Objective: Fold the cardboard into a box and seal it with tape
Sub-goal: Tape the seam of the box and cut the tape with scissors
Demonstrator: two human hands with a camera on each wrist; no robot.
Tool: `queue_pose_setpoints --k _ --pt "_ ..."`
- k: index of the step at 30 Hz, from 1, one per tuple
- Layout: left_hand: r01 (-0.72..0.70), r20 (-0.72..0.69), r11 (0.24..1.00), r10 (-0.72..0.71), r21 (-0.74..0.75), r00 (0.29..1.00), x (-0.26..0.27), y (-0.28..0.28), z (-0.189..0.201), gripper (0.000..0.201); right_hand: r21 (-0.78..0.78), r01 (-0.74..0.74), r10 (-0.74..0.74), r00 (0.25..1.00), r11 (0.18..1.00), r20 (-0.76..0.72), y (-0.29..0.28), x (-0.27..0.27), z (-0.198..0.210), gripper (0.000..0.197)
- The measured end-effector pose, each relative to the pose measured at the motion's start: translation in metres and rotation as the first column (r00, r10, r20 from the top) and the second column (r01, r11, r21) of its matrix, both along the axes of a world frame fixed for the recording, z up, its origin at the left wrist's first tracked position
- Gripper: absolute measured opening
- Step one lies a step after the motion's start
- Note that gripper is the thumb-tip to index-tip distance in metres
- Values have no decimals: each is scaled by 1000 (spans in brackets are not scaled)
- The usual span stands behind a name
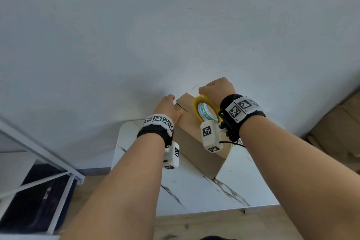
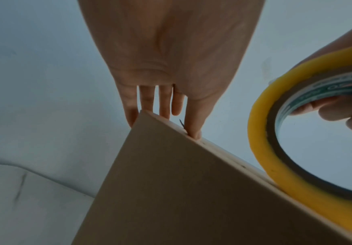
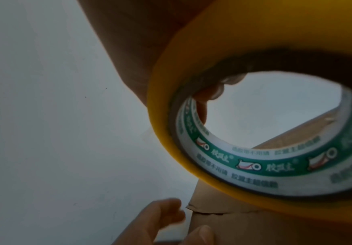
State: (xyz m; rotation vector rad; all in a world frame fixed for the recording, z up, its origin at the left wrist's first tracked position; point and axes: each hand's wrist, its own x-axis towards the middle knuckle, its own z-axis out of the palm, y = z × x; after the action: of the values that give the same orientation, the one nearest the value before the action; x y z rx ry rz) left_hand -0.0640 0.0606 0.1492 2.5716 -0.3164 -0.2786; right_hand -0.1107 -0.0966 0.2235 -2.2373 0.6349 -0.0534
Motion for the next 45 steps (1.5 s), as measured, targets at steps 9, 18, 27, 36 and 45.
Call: queue_pose_setpoints --k 9,18,27,36,45 --pt "130 47 987 -135 94 990 -1 -9 3 51 -15 -18 19 998 1000 62 -4 -7 0 30" --pt "140 106 984 -151 112 983 -10 -7 5 37 -28 -80 82 995 996 58 0 -2 7 20" --pt "142 50 985 -147 98 988 -5 -1 5 35 -38 -153 154 988 987 30 6 1 0 39" --pt "-164 -168 922 110 -350 980 6 9 11 33 -117 -118 119 993 986 8 11 3 -4 50" --pt "-153 -251 813 8 -562 968 7 14 45 15 -181 -124 114 991 976 -69 16 11 -3 44"
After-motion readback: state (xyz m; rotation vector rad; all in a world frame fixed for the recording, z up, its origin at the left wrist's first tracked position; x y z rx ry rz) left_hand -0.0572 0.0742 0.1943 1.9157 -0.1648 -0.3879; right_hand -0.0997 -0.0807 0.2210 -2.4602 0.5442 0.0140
